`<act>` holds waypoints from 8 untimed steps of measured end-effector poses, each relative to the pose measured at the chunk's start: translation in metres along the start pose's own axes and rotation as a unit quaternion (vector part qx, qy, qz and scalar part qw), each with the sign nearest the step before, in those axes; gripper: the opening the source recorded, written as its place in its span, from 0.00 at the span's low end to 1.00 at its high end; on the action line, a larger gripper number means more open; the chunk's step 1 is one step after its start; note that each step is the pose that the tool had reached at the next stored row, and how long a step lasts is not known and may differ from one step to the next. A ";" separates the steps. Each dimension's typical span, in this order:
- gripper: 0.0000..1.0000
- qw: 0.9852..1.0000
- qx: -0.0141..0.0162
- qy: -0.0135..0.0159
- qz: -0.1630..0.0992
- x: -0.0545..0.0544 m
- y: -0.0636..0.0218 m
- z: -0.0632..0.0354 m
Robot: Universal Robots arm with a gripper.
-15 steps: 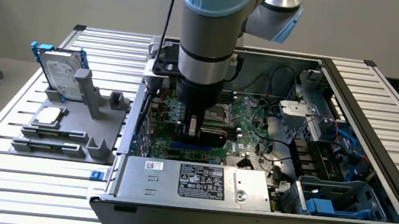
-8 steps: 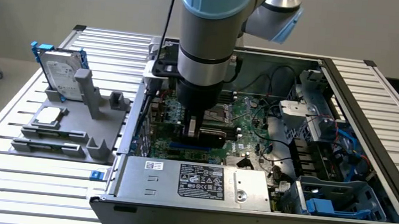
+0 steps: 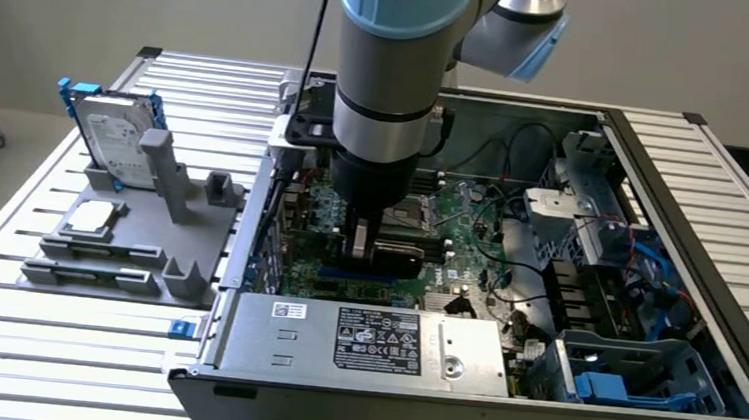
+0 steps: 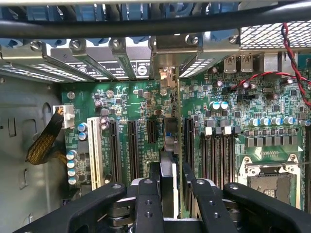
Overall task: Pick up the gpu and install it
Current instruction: 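Insert the gpu into the slot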
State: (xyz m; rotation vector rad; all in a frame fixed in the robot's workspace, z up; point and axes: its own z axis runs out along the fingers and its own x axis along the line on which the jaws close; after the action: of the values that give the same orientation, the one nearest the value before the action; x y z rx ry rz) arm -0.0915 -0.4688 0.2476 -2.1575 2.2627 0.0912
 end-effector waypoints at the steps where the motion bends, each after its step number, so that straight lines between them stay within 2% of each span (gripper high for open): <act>1: 0.29 1.000 0.000 0.000 0.000 0.000 0.0000 0.0001; 8: 0.29 1.000 0.000 0.000 0.000 0.000 0.0008 0.0007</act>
State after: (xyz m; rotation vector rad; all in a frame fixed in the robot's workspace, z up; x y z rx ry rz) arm -0.0923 -0.4684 0.2469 -2.1575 2.2629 0.0912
